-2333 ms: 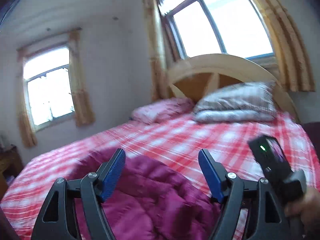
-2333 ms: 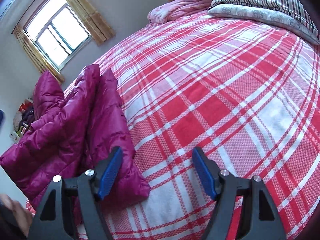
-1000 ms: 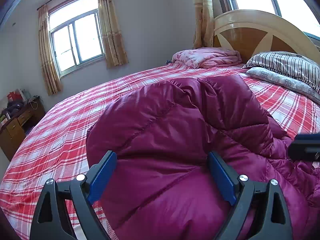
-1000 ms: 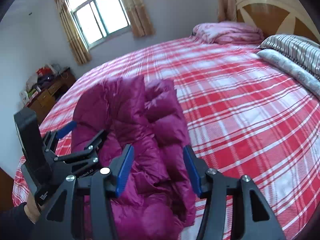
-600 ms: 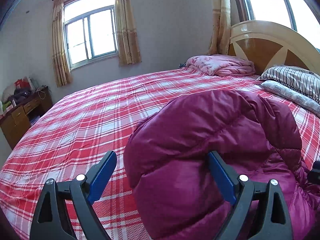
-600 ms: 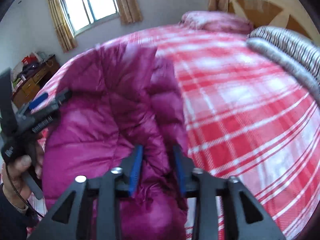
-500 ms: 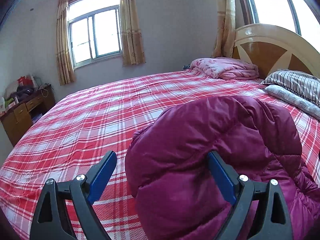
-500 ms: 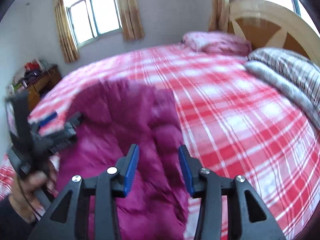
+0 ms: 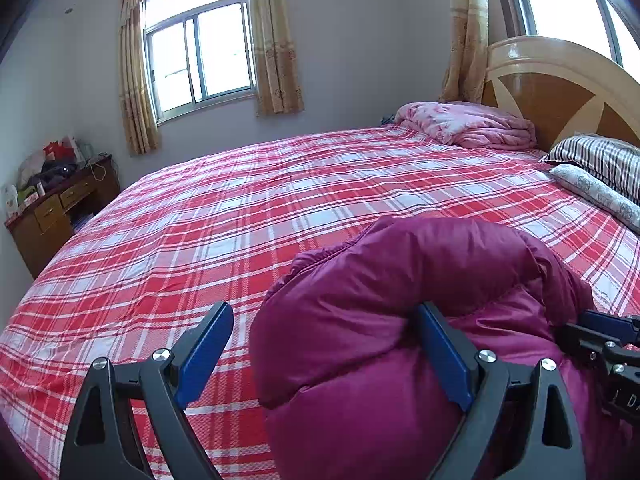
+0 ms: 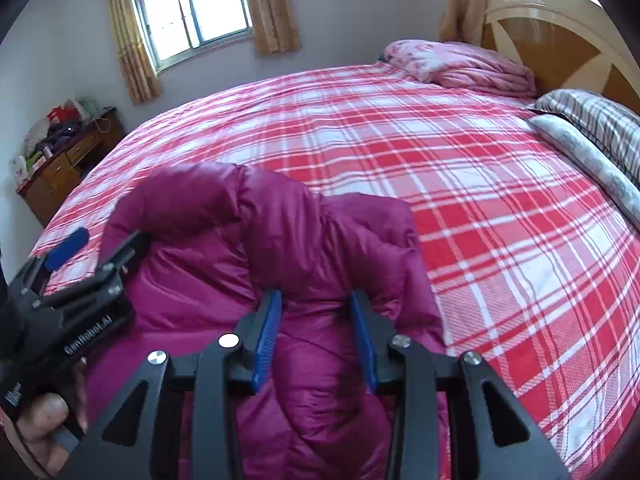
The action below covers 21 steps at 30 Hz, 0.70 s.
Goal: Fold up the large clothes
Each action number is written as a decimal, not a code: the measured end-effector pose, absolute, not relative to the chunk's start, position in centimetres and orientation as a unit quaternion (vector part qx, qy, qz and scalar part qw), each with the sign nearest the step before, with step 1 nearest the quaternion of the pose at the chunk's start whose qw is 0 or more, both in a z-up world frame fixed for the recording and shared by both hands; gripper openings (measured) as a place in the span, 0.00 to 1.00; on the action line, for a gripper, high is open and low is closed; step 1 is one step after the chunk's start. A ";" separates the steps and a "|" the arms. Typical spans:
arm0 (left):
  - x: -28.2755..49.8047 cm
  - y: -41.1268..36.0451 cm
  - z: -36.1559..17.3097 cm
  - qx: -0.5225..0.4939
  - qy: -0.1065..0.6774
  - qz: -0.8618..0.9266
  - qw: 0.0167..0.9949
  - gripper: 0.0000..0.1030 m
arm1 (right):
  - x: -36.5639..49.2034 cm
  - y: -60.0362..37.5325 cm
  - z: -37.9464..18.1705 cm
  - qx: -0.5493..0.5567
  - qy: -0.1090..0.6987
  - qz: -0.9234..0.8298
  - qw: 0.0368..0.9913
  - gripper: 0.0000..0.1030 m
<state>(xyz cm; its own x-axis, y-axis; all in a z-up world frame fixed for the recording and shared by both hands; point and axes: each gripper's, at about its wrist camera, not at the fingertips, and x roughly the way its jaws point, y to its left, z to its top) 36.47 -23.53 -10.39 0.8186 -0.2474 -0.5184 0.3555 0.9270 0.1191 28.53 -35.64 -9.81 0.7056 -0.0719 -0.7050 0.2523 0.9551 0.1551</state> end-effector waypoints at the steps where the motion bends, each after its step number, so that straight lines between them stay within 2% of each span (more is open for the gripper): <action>1: 36.4 -24.4 -10.5 0.116 0.253 -0.161 0.947 0.90 | 29.1 -36.3 -10.2 0.119 0.371 -0.097 0.916 0.37; 6: 36.4 -27.8 -12.1 0.178 0.253 -0.165 0.937 0.91 | 28.4 -38.2 -11.2 0.157 0.365 -0.103 0.912 0.38; 11: 37.6 -27.6 -13.2 0.161 0.282 -0.170 0.930 0.95 | 28.6 -38.4 -12.3 0.160 0.366 -0.097 0.911 0.39; 21: 38.0 -27.8 -14.2 0.159 0.301 -0.169 0.925 0.97 | 29.3 -38.3 -13.5 0.158 0.378 -0.096 0.907 0.39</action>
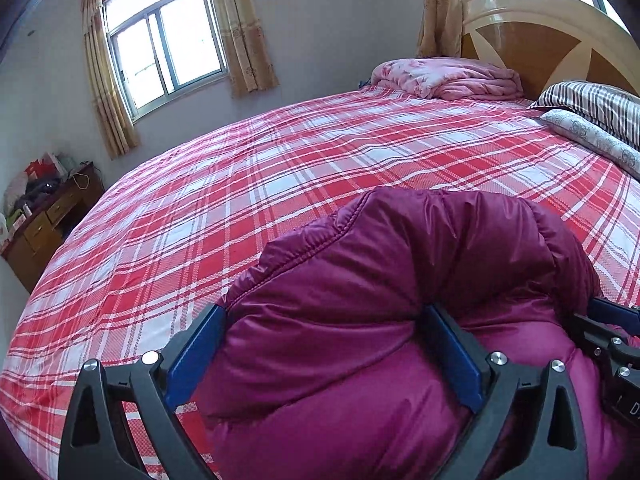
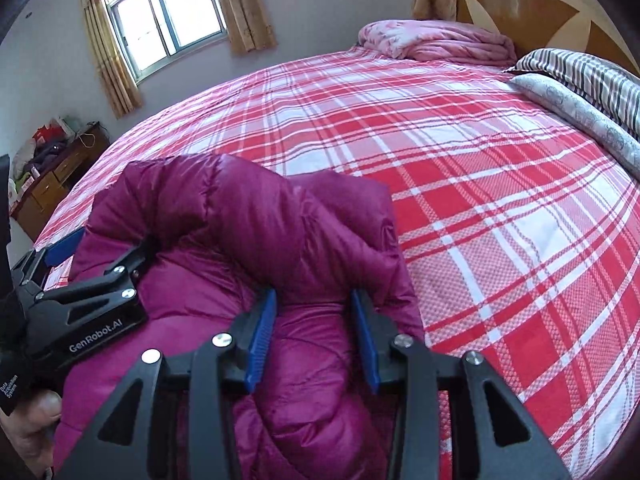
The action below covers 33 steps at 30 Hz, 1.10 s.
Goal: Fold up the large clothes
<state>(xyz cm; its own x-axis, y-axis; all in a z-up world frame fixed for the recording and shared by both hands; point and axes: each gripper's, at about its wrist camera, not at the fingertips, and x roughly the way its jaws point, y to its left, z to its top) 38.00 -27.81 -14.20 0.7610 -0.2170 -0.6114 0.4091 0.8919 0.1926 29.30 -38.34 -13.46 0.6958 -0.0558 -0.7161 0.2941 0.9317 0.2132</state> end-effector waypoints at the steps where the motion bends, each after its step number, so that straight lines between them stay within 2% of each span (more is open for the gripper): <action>1: 38.0 -27.9 -14.2 0.160 0.302 -0.169 0.924 0.97 | 29.4 -38.4 -13.5 0.157 0.379 -0.097 0.907 0.39; 23: 37.7 -27.3 -13.4 0.158 0.309 -0.179 0.921 0.97 | 29.8 -38.2 -13.3 0.144 0.393 -0.087 0.904 0.41; 25: 36.2 -25.0 -11.9 0.121 0.298 -0.200 0.926 0.97 | 29.1 -39.0 -12.2 0.158 0.390 -0.069 0.904 0.49; 27: 34.9 -22.3 -10.6 0.088 0.288 -0.217 0.928 0.97 | 27.2 -40.4 -10.6 0.196 0.351 -0.057 0.914 0.79; 30: 34.4 -18.5 -10.5 0.026 0.314 -0.233 0.920 0.97 | 25.9 -42.2 -9.2 0.207 0.319 -0.063 0.923 0.83; 33: 35.0 -16.8 -12.0 -0.018 0.363 -0.240 0.900 0.97 | 27.0 -43.2 -10.0 0.211 0.345 -0.048 0.913 0.83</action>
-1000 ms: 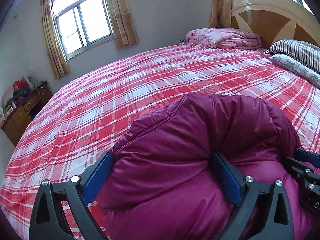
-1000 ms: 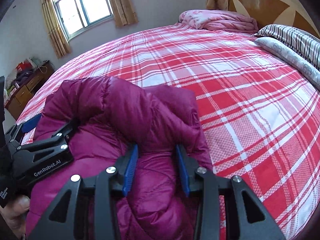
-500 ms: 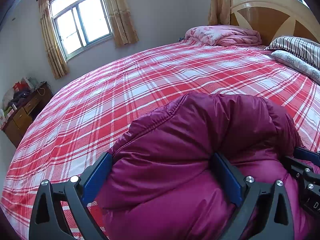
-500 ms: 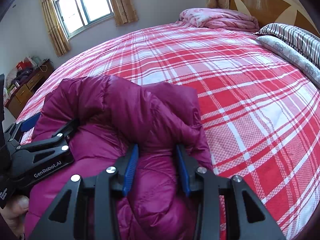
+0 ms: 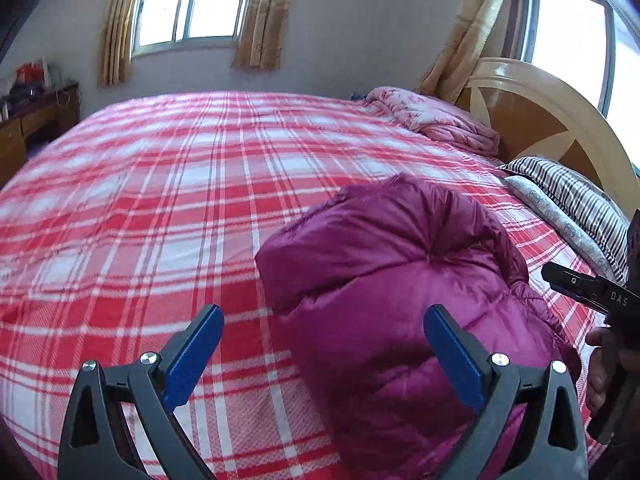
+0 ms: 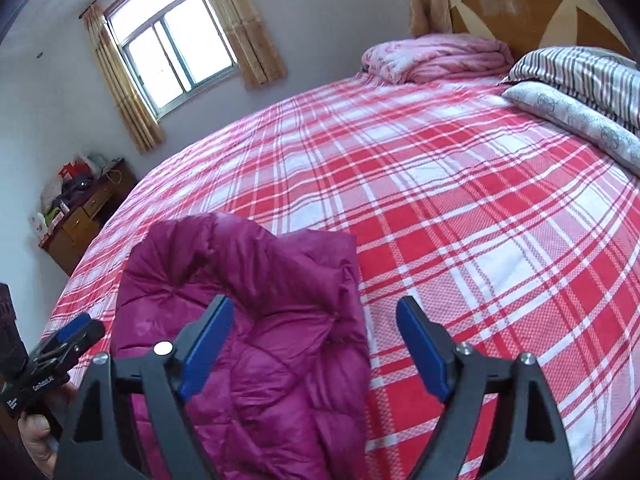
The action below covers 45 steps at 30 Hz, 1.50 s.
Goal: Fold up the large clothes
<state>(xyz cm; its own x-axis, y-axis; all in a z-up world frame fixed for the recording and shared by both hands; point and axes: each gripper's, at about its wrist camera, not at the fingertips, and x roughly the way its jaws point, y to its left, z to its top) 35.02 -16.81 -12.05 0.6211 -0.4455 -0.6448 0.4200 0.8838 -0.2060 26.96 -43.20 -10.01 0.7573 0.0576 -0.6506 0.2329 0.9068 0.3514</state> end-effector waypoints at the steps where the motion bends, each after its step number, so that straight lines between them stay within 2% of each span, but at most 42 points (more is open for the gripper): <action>1: 35.2 -16.7 -12.6 -0.025 0.376 -0.240 0.894 0.97 | 27.5 -43.3 -10.5 0.213 0.356 -0.043 0.909 0.83; 5: 35.6 -17.4 -14.5 -0.052 0.401 -0.254 0.879 0.97 | 28.9 -43.5 -13.1 0.236 0.393 -0.007 0.889 0.83; 8: 35.8 -18.0 -15.0 -0.068 0.408 -0.271 0.869 0.97 | 29.0 -43.8 -14.1 0.262 0.389 0.012 0.883 0.81; 10: 36.0 -18.5 -15.4 -0.089 0.414 -0.294 0.857 0.97 | 29.1 -43.9 -14.4 0.275 0.387 0.037 0.879 0.70; 12: 36.2 -19.1 -15.8 -0.106 0.425 -0.315 0.842 0.97 | 29.2 -43.6 -14.8 0.292 0.392 0.064 0.870 0.53; 13: 36.2 -19.5 -15.9 -0.113 0.429 -0.322 0.837 0.97 | 29.2 -43.6 -14.9 0.300 0.394 0.073 0.866 0.49; 15: 35.5 -20.2 -15.4 -0.098 0.419 -0.324 0.842 0.89 | 29.1 -43.4 -15.0 0.317 0.394 0.089 0.858 0.33; 17: 34.6 -20.7 -14.4 -0.085 0.412 -0.333 0.844 0.64 | 28.6 -42.6 -14.4 0.307 0.389 0.084 0.864 0.27; 18: 34.3 -20.9 -13.7 -0.070 0.407 -0.330 0.849 0.60 | 28.3 -42.1 -14.0 0.301 0.386 0.084 0.868 0.24; 20: 33.6 -21.1 -12.4 -0.036 0.403 -0.321 0.857 0.49 | 28.1 -40.9 -13.2 0.296 0.382 0.086 0.871 0.22; 22: 32.6 -20.4 -11.2 -0.015 0.400 -0.306 0.864 0.46 | 27.8 -39.6 -12.3 0.291 0.376 0.093 0.875 0.21; 34: 29.3 -8.2 -7.5 -0.017 0.373 -0.220 0.901 0.44 | 28.8 -27.0 -7.8 0.254 0.358 0.194 0.877 0.19; 45: 27.8 1.1 -7.3 -0.021 0.360 -0.145 0.921 0.41 | 32.2 -16.5 -8.4 0.232 0.381 0.264 0.855 0.19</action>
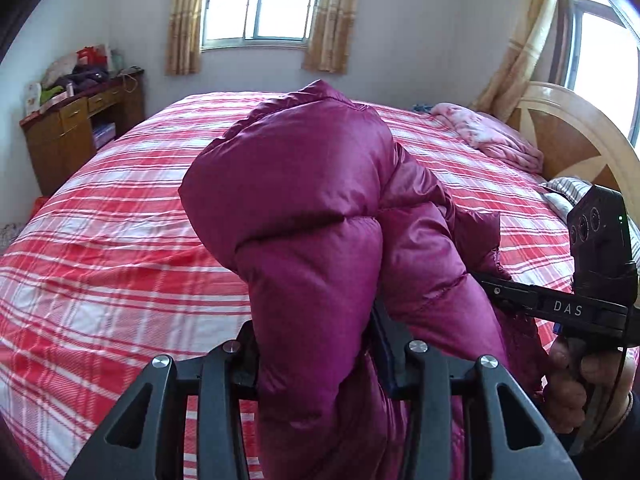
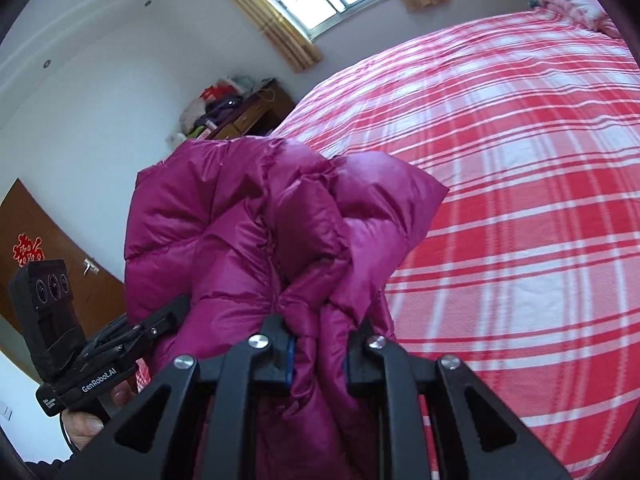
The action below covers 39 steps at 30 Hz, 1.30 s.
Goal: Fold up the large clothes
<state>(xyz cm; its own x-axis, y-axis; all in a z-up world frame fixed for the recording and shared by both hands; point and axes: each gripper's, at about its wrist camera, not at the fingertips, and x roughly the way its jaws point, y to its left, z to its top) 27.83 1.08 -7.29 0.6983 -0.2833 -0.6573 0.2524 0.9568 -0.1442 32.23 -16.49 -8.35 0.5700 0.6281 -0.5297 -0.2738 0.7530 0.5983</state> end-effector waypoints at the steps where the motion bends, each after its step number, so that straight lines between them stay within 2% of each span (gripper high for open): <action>1: 27.8 1.8 -7.4 -0.022 0.361 -0.140 0.922 0.41 | 32.9 -16.0 -8.6 0.230 0.383 0.268 0.853 0.19; 15: 28.2 10.3 -10.4 -0.035 0.372 -0.073 0.925 0.40 | 38.0 -7.9 -11.2 0.212 0.418 0.299 0.831 0.19; 21: 28.4 11.2 -12.0 -0.045 0.378 -0.067 0.922 0.43 | 39.4 -7.3 -12.5 0.215 0.428 0.287 0.829 0.19; 24: 28.5 11.2 -12.4 -0.042 0.374 -0.063 0.924 0.46 | 39.3 -7.2 -12.7 0.212 0.431 0.283 0.830 0.19; 32: 28.6 11.6 -13.4 -0.045 0.370 -0.044 0.927 0.69 | 38.9 -6.8 -13.9 0.198 0.433 0.271 0.837 0.22; 39: 28.6 11.9 -14.1 -0.047 0.369 -0.037 0.928 0.76 | 38.6 -6.8 -14.2 0.178 0.436 0.259 0.843 0.25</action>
